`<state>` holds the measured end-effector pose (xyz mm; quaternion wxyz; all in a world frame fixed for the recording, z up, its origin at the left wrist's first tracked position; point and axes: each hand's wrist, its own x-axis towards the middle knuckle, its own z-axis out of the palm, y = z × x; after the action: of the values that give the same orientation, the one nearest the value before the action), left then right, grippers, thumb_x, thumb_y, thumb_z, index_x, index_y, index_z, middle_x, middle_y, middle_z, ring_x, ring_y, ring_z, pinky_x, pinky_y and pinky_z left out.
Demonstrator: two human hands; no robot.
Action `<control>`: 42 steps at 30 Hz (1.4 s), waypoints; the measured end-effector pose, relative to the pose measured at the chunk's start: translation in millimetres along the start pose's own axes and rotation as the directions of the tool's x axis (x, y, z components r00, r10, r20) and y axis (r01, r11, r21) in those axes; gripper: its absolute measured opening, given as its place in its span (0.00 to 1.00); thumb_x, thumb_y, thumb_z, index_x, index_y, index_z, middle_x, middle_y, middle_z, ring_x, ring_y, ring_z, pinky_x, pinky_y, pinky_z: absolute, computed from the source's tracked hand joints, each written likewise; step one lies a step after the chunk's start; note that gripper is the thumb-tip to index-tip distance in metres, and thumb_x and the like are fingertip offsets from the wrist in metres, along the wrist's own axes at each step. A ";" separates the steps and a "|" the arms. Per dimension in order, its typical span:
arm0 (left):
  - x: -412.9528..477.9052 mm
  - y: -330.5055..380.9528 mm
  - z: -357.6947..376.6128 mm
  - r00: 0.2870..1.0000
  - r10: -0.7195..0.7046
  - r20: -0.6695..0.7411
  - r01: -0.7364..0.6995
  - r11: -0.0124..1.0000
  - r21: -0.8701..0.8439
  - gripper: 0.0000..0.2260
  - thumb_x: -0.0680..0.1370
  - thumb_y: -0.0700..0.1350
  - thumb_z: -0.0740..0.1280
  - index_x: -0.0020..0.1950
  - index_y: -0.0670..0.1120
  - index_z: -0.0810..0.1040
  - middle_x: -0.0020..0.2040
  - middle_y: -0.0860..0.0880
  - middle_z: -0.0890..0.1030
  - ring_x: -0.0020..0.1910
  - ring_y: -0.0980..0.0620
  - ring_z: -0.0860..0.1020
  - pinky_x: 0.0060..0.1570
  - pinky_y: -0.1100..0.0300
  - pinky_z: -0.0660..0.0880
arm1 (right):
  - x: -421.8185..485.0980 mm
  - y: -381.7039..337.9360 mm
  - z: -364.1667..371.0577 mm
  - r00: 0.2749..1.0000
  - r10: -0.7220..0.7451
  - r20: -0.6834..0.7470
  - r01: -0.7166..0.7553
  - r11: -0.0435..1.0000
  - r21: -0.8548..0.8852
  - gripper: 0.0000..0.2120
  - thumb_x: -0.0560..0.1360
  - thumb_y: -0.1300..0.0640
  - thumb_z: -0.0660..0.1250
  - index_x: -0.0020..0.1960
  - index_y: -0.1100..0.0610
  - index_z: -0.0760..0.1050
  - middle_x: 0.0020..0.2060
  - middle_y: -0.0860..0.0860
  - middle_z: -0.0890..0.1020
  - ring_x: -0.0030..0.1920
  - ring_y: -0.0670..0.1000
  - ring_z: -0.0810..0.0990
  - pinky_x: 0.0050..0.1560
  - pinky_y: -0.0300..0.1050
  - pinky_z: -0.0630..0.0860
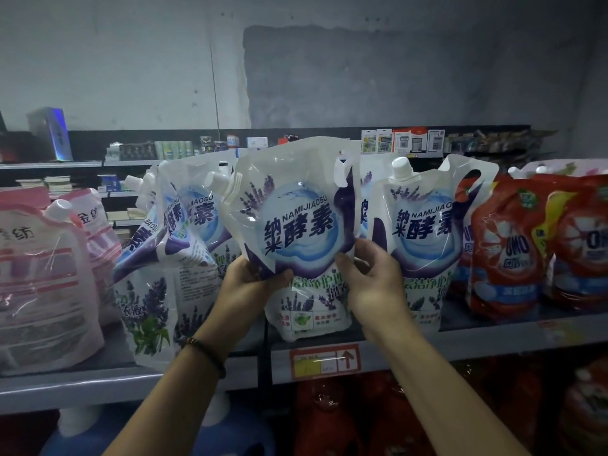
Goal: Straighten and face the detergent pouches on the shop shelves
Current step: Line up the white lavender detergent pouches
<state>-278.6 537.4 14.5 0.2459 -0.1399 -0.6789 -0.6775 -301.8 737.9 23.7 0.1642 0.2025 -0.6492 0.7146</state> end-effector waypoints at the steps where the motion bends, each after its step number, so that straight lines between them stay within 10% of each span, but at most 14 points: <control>1: 0.4 -0.9 -0.4 1.000 0.000 0.008 0.000 1.000 0.007 0.15 0.76 0.27 0.71 0.63 0.34 0.80 0.58 0.40 0.87 0.59 0.43 0.86 0.55 0.56 0.82 | -1.0 1.4 -0.3 1.000 0.006 -0.006 -0.006 1.000 -0.013 0.04 0.83 0.53 0.70 0.57 0.46 0.82 0.53 0.42 0.88 0.57 0.45 0.85 0.63 0.56 0.82; 5: 5.9 0.0 -5.0 0.995 -0.045 0.086 0.048 0.998 -0.037 0.24 0.75 0.30 0.75 0.70 0.37 0.75 0.64 0.39 0.84 0.64 0.40 0.83 0.61 0.47 0.82 | -5.0 1.7 -5.1 0.998 0.060 -0.002 -0.059 0.992 -0.109 0.05 0.83 0.56 0.71 0.51 0.47 0.82 0.45 0.37 0.88 0.48 0.39 0.85 0.51 0.40 0.82; 14: -3.4 7.2 -4.4 0.977 -0.181 0.113 0.178 0.983 0.039 0.36 0.70 0.36 0.82 0.73 0.47 0.69 0.64 0.43 0.84 0.62 0.44 0.85 0.59 0.48 0.84 | -10.8 -16.7 -15.7 0.994 0.108 0.021 -0.083 0.865 -0.495 0.07 0.79 0.50 0.75 0.55 0.49 0.80 0.46 0.44 0.86 0.47 0.46 0.84 0.52 0.51 0.84; 19: -13.3 -7.8 -1.7 0.973 -0.153 0.174 0.106 0.962 0.251 0.48 0.63 0.36 0.87 0.71 0.55 0.61 0.67 0.47 0.79 0.63 0.49 0.84 0.58 0.47 0.84 | -25.3 -14.5 -20.8 0.989 0.148 0.017 -0.117 0.842 -0.526 0.28 0.77 0.47 0.76 0.74 0.47 0.72 0.60 0.43 0.82 0.58 0.48 0.82 0.61 0.48 0.79; 24: -12.7 -17.6 -0.8 0.981 -0.095 0.171 0.039 0.953 0.301 0.54 0.60 0.36 0.88 0.74 0.58 0.58 0.67 0.49 0.78 0.63 0.49 0.84 0.55 0.46 0.85 | -37.4 -3.2 -25.4 0.990 0.129 0.064 -0.071 0.826 -0.560 0.25 0.75 0.53 0.78 0.69 0.44 0.74 0.53 0.39 0.81 0.55 0.46 0.81 0.55 0.41 0.76; 34: -12.0 -20.8 5.1 0.981 -0.063 0.186 -0.002 0.945 0.327 0.51 0.60 0.41 0.88 0.73 0.60 0.60 0.62 0.58 0.82 0.63 0.49 0.84 0.58 0.42 0.84 | -40.9 4.5 -23.5 0.996 0.089 0.024 -0.056 0.787 -0.614 0.36 0.71 0.49 0.81 0.75 0.44 0.70 0.60 0.45 0.81 0.58 0.49 0.82 0.62 0.46 0.81; 42: -14.9 -16.3 -0.1 0.974 -0.096 0.205 0.021 0.940 0.341 0.48 0.64 0.39 0.87 0.72 0.56 0.60 0.65 0.48 0.82 0.60 0.45 0.86 0.53 0.40 0.85 | -42.5 9.1 -24.8 0.997 0.073 0.031 -0.036 0.767 -0.641 0.39 0.71 0.45 0.80 0.78 0.43 0.67 0.63 0.45 0.79 0.64 0.49 0.79 0.63 0.46 0.78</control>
<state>-274.7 538.8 -7.2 0.1697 -0.1491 -0.8114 -0.5391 -271.5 762.8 -7.3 0.1851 0.1347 -0.8632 0.4499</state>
